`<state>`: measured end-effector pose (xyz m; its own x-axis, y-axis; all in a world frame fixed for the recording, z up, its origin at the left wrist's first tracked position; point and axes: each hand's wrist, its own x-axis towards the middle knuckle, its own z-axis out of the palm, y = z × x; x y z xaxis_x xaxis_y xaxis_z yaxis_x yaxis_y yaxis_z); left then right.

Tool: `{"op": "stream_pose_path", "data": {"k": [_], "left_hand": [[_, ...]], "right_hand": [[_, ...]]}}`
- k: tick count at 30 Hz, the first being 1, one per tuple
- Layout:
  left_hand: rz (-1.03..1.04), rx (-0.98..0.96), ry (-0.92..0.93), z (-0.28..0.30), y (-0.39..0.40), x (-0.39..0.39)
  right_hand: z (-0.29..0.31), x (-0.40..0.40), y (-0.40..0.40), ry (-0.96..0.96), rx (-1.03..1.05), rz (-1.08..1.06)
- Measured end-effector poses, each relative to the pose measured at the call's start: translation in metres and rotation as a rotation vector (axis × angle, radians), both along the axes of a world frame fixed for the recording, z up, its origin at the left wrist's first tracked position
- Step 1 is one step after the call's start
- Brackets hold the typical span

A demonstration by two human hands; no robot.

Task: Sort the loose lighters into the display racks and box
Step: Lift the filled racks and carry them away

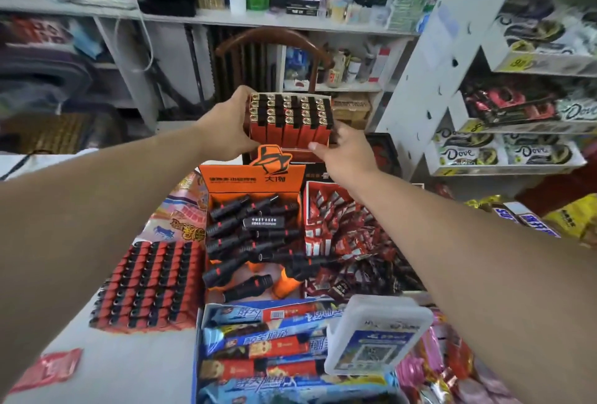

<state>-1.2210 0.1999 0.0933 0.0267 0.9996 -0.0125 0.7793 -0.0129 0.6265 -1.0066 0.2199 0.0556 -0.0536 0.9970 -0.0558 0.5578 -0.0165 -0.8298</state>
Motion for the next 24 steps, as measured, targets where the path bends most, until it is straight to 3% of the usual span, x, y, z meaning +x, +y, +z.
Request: {"op": "stream_pose_path", "data": {"k": [10,17,21,24], "left_hand": [[-0.028,-0.194,-0.061,0.009,-0.006,-0.009],[0.022,-0.176,0.023,0.010,-0.010,0.000],[0.108,-0.192,-0.104,0.015,-0.023,0.002],[0.250,-0.031,-0.035,0.028,-0.042,0.013]], "right_hand": [[0.008,0.007,-0.010,0.001,-0.010,0.033],[0.009,-0.003,-0.017,-0.120,-0.030,0.064],[0.025,0.003,-0.033,-0.189,-0.075,0.108],[0.045,0.022,-0.055,-0.224,-0.114,0.133]]}}
